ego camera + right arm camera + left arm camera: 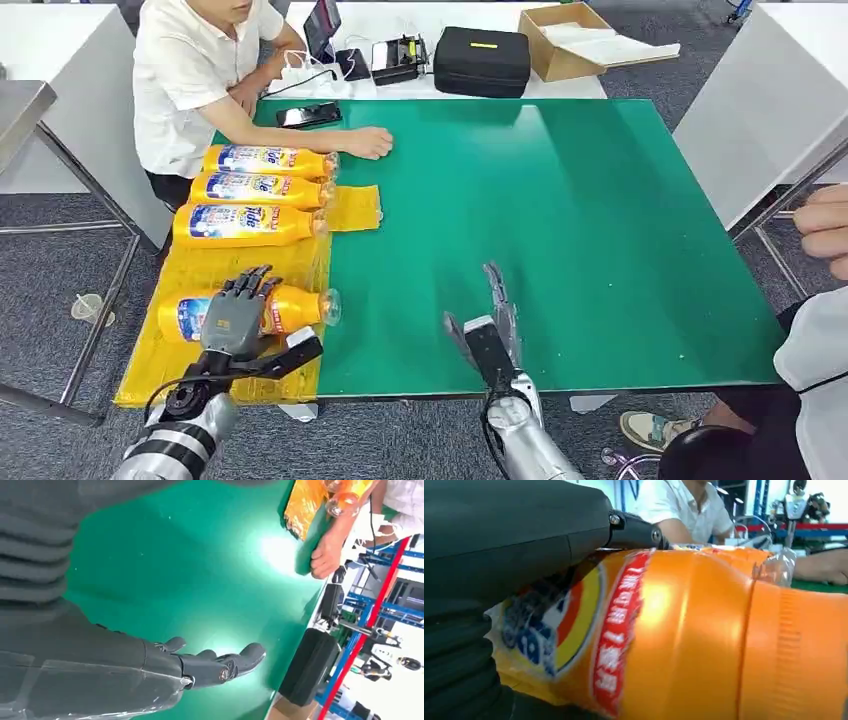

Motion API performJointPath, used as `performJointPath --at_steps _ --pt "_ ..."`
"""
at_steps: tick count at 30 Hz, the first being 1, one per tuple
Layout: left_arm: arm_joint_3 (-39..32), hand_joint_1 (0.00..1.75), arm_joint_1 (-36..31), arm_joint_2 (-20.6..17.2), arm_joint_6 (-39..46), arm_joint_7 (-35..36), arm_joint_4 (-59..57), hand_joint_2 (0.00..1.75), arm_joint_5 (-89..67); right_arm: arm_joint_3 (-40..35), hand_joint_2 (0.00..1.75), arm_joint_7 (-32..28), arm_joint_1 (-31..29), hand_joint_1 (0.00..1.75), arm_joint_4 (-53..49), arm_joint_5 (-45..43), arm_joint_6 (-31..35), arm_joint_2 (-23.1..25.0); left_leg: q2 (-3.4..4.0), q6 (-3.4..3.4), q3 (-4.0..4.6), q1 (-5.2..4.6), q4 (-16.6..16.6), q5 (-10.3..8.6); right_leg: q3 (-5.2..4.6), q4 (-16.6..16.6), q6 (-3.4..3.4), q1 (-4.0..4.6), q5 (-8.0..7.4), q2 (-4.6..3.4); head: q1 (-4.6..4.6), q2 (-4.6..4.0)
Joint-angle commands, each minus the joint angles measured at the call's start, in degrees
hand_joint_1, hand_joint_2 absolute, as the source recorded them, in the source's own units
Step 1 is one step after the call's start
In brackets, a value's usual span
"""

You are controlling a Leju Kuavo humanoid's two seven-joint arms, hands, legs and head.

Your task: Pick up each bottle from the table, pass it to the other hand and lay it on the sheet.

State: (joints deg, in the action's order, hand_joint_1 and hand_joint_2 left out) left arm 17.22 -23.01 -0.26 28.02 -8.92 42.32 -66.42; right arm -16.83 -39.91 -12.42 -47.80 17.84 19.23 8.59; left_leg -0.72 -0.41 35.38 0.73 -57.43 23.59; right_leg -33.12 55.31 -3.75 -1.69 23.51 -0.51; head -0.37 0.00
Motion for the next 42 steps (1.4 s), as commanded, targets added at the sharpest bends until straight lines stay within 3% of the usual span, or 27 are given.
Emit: performJointPath --at_steps 1,11,23,27,33,38,42 --pt "0.96 0.0 -2.09 -0.21 -8.38 -2.54 -7.61 1.75 2.73 -0.09 1.75 -0.09 -0.82 0.0 1.24 -1.79 -0.38 -0.7 0.14 -0.03 -0.24 0.04 -0.02 0.1 0.24 -0.03 0.28 0.1 0.06 0.0 0.0 0.0" --pt "3.21 0.0 -2.31 -2.67 -20.98 -3.74 -8.18 1.75 6.3 -0.17 1.75 -0.09 -1.2 0.0 1.48 -3.28 -1.28 -0.9 -0.07 -0.06 -0.43 -0.04 0.07 0.01 0.43 -0.05 0.13 -0.01 0.03 0.1 0.0 0.0" --pt "3.3 0.0 -2.43 -3.1 -21.44 -4.35 -8.67 1.75 7.05 -0.2 1.75 -0.09 -1.6 0.0 1.85 -3.65 -1.3 -0.76 -0.11 -0.05 -0.59 -0.05 0.1 0.01 0.61 -0.05 0.13 -0.02 0.03 0.12 0.0 0.0" --pt "3.48 0.0 -2.07 -2.29 -17.8 -4.29 -7.51 1.75 7.5 -0.25 1.75 -0.09 -1.65 0.0 1.91 -3.98 -0.91 -1.01 0.11 -0.07 -0.61 0.0 0.11 0.05 0.6 -0.1 0.33 0.07 0.0 0.01 0.0 0.0" --pt "4.51 0.0 2.03 -0.98 -10.37 -4.91 4.1 1.75 8.66 -0.63 1.75 -0.09 0.28 0.0 -2.51 -4.59 0.72 -1.88 -0.14 -0.07 -0.52 -0.03 0.06 0.02 0.57 -0.05 0.2 0.01 0.04 0.2 0.0 0.0" --pt "6.54 0.0 15.41 -0.01 -5.22 -6.47 27.75 1.75 14.81 -0.28 1.75 -0.09 4.92 0.0 -10.92 -5.88 5.0 -2.43 -0.05 -0.1 -0.55 -0.06 0.04 0.15 0.56 -0.06 0.19 -0.01 0.14 0.15 0.0 0.0" --pt "7.06 0.0 17.04 0.56 -4.79 -6.8 31.14 1.75 17.25 -0.12 1.75 -0.09 5.3 0.0 -11.9 -5.62 5.65 -2.44 -0.19 -0.09 -0.07 -0.04 -0.09 0.1 0.12 0.02 0.15 -0.01 0.15 0.26 0.0 0.0"
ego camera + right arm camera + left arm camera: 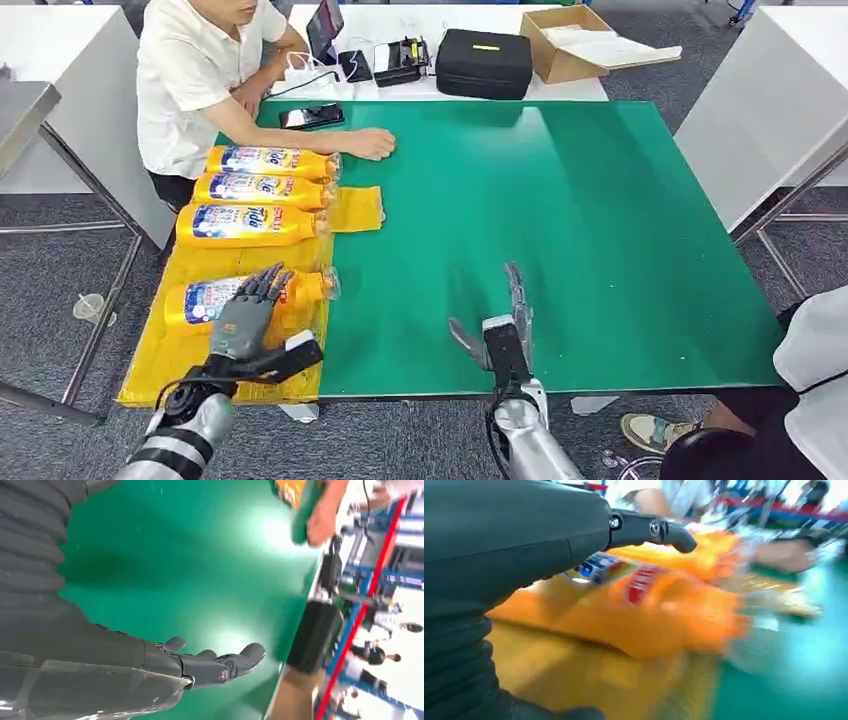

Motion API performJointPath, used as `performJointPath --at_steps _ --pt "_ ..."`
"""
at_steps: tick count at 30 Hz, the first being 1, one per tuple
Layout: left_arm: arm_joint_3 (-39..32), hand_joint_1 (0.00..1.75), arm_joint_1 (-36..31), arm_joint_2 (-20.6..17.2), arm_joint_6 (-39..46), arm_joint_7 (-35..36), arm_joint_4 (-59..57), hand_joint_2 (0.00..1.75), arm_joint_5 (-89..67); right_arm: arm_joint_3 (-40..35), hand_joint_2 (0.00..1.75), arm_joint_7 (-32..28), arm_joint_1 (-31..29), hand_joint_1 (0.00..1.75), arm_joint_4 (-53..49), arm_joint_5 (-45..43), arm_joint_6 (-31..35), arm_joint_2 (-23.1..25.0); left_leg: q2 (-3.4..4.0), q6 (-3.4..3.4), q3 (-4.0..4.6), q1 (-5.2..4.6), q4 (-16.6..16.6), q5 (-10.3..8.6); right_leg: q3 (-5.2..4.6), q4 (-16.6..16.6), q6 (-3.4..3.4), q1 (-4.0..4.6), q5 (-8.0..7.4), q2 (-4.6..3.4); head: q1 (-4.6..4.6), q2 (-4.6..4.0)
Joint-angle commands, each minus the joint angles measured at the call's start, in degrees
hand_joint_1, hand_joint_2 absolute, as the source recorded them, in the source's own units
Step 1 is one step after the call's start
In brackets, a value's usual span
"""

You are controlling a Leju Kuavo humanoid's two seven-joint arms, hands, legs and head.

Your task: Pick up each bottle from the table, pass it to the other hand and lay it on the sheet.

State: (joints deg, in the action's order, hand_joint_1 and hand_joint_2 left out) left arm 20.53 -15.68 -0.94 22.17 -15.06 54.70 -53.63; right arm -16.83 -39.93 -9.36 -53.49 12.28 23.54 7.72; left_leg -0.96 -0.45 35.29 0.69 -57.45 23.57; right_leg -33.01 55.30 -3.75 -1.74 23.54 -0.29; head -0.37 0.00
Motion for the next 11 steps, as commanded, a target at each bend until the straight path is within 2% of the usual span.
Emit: performJointPath --at_steps 1,6,11 --pt "3.76 0.0 9.71 1.23 1.07 -0.65 18.76 1.75 4.46 -0.12 1.75 -0.07 2.23 0.0 -6.21 -0.07 1.35 -1.57 0.05 -0.03 0.11 0.01 -0.07 0.12 -0.09 0.03 0.14 0.04 0.1 0.04 0.0 0.0" --pt "4.58 0.0 11.09 2.29 3.15 -3.71 23.03 1.75 9.29 -1.32 1.75 -0.07 3.08 0.0 -9.76 0.03 4.47 -1.49 0.07 -0.01 0.21 0.03 -0.07 0.11 -0.2 0.05 0.18 0.08 0.1 0.04 0.0 0.0" --pt "6.41 0.0 12.46 1.2 3.26 -3.43 26.6 1.75 9.81 -3.71 1.75 -0.07 4.67 0.0 -15.73 -1.65 9.9 -1.63 0.13 -0.02 0.19 0.05 -0.08 0.14 -0.2 0.04 0.18 0.11 0.1 -0.01 0.0 0.0"
